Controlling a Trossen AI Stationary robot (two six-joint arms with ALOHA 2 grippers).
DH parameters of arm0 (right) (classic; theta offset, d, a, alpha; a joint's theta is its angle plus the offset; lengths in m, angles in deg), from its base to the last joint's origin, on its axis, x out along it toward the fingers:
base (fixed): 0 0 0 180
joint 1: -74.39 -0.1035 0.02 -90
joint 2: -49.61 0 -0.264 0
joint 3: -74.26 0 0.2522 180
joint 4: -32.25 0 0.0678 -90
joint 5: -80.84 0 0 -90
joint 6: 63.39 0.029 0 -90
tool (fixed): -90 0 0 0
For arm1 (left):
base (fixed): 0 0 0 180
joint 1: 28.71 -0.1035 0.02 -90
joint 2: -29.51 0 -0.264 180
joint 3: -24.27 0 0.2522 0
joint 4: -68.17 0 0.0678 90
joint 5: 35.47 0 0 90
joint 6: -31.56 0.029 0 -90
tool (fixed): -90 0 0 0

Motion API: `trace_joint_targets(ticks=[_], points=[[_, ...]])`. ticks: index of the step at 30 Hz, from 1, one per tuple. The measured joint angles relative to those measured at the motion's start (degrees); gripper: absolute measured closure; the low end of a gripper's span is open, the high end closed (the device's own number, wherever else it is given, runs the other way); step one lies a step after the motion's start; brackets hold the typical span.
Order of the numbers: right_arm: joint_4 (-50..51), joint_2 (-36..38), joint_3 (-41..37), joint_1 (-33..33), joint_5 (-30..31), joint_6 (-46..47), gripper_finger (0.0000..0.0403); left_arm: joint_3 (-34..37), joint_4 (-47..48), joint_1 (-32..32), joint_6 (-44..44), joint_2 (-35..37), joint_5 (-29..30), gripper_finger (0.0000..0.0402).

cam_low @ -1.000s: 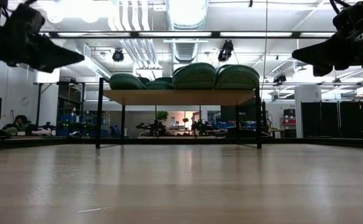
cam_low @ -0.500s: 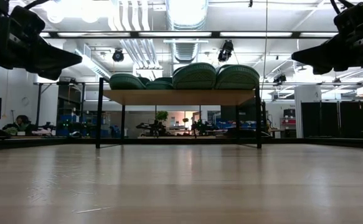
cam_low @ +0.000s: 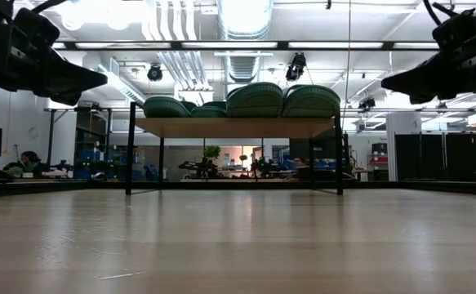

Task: Pick and place slides into the shelf
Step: Return to Home Position

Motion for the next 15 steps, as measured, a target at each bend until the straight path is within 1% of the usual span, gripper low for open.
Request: trace_joint_targets(ticks=[15], points=[[-0.02, -1.26, 0.00, 0.00, 0.02, 0.00, 0.0385, 0.00, -0.13, 0.00, -0.04, 0.14, 0.00, 0.0401]])
